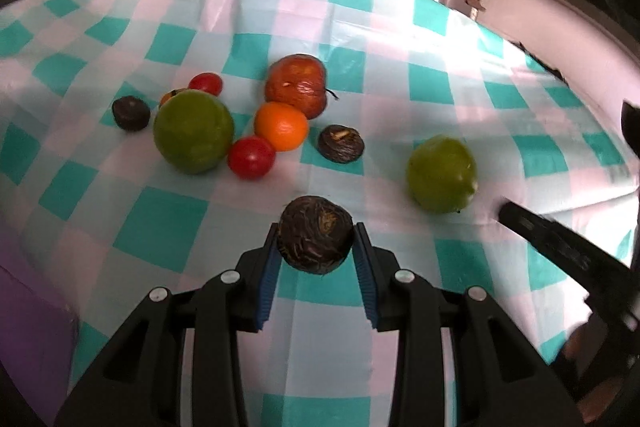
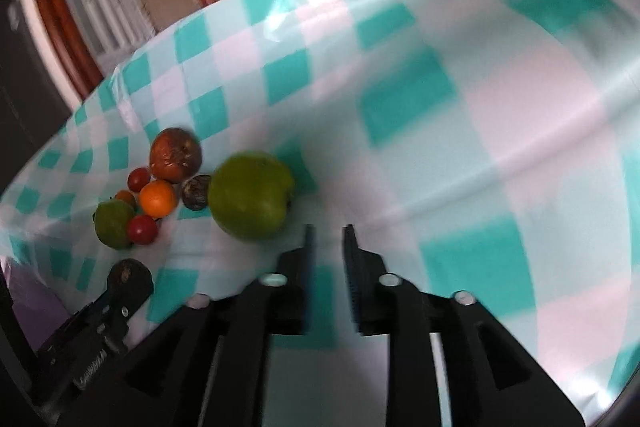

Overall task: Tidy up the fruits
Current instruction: 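Lift both held fruits and carry them toward the white purple-rimmed box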

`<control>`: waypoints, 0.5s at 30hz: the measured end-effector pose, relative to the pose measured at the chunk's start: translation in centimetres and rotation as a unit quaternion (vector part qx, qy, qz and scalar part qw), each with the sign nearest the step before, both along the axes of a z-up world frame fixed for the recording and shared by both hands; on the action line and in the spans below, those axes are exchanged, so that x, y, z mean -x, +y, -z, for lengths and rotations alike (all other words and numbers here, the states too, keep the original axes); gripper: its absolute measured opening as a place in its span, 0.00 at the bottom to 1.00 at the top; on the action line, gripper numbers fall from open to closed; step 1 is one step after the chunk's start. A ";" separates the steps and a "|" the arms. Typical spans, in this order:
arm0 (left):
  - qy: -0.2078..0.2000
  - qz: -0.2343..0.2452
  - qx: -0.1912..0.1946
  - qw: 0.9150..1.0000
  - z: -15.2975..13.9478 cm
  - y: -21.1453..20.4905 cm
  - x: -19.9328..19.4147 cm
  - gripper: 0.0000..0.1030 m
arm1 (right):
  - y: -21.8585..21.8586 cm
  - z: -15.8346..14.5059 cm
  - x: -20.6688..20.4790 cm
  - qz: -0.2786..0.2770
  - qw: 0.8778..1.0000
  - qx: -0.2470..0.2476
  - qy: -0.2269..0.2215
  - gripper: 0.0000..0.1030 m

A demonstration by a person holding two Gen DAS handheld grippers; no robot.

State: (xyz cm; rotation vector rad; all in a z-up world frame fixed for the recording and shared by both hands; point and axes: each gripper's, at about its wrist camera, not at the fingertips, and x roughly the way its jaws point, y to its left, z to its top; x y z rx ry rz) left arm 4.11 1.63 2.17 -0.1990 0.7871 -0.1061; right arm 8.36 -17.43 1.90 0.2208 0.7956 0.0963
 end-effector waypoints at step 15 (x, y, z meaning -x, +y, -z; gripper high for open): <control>-0.049 -0.005 0.027 0.998 -1.9 1.9 3.2 0.34 | 3.0 2.0 -2.6 -0.011 0.999 0.036 0.036 0.56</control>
